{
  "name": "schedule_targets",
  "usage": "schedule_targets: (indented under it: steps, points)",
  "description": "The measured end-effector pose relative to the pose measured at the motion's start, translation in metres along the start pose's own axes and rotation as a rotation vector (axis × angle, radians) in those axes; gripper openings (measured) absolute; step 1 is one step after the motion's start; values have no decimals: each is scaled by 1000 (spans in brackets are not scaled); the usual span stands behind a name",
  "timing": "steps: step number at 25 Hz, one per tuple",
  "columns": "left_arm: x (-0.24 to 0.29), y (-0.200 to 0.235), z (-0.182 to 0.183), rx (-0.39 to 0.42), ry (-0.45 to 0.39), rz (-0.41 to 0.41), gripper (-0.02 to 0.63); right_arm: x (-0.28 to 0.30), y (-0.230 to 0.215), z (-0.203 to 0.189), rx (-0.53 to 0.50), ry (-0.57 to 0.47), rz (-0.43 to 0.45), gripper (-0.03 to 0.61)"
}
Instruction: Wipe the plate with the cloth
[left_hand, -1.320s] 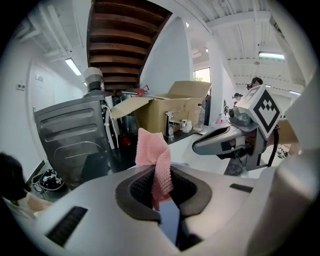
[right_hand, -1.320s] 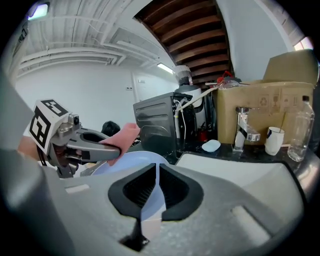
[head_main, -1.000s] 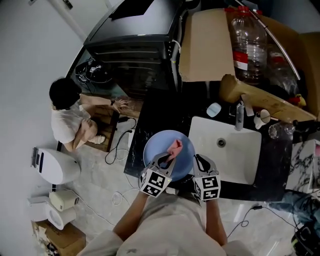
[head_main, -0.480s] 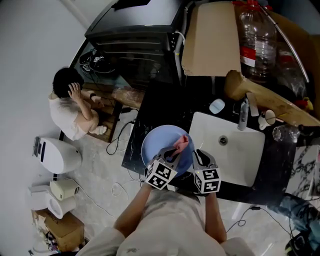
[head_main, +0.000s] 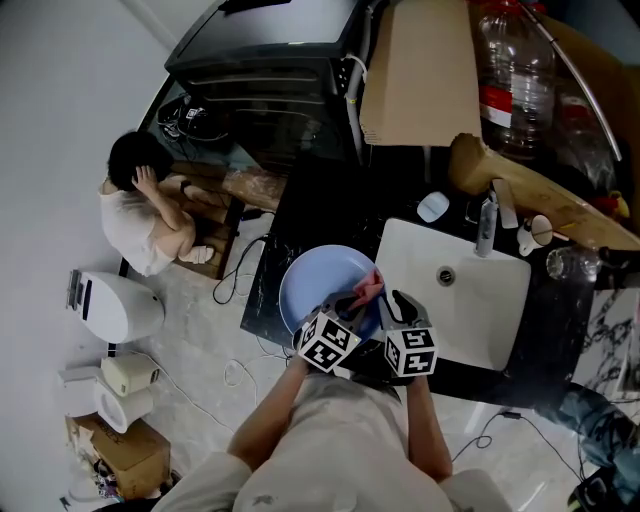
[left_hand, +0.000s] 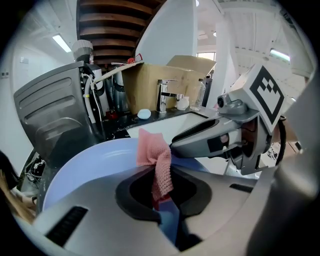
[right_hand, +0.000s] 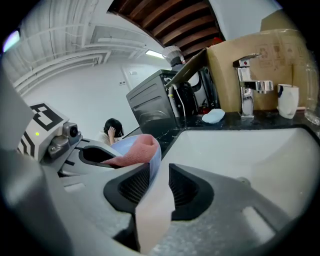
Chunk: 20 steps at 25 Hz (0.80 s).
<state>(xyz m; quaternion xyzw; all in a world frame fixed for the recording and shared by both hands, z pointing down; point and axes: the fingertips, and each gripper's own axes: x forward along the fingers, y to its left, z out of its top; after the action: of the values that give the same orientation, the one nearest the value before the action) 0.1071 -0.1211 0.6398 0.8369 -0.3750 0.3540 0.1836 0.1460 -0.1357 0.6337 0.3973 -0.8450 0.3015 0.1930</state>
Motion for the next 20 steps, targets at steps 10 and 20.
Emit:
schedule_targets:
  steps: [10, 20]
  points:
    - [8, -17, -7, 26, 44, -54, 34, 6, 1, -5, 47, -22, -26, 55]
    - [6, -38, -19, 70, 87, -120, 34, 9, -7, 0, 73, -78, -111, 17]
